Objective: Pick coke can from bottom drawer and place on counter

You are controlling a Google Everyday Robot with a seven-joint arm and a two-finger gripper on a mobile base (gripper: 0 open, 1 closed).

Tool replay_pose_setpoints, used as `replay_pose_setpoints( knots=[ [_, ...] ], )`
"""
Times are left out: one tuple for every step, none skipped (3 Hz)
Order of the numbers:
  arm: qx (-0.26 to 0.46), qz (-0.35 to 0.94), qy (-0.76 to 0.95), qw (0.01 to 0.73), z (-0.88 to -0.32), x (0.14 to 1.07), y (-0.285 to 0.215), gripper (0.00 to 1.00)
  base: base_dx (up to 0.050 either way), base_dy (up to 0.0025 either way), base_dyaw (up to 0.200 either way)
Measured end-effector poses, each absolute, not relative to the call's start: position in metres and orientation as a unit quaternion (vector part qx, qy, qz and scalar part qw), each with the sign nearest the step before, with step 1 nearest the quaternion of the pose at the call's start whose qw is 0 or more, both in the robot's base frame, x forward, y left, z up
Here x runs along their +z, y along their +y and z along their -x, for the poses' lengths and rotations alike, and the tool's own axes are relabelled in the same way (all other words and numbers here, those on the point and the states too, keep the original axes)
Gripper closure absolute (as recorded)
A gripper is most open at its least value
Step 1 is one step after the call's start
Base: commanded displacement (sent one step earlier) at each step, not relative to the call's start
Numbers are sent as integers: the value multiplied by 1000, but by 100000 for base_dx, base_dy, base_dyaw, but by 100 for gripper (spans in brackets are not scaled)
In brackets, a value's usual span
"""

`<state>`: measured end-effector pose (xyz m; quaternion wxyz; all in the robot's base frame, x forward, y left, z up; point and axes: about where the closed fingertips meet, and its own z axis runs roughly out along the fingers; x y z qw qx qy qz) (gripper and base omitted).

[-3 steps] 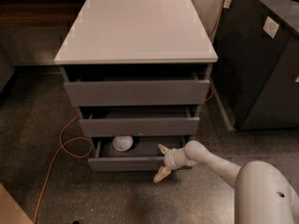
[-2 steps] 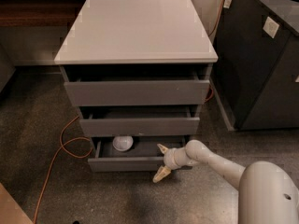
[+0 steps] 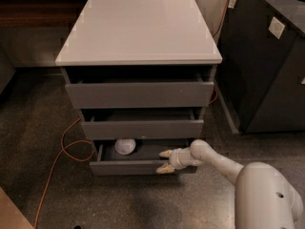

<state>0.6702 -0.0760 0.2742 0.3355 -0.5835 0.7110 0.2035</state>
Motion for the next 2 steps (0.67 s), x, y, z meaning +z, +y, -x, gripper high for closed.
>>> replay_pose_setpoints(
  knots=[
    [190, 575, 728, 322, -689, 261, -88, 62, 0, 0, 0],
    [189, 575, 729, 321, -690, 258, -88, 92, 0, 0, 0]
  ],
)
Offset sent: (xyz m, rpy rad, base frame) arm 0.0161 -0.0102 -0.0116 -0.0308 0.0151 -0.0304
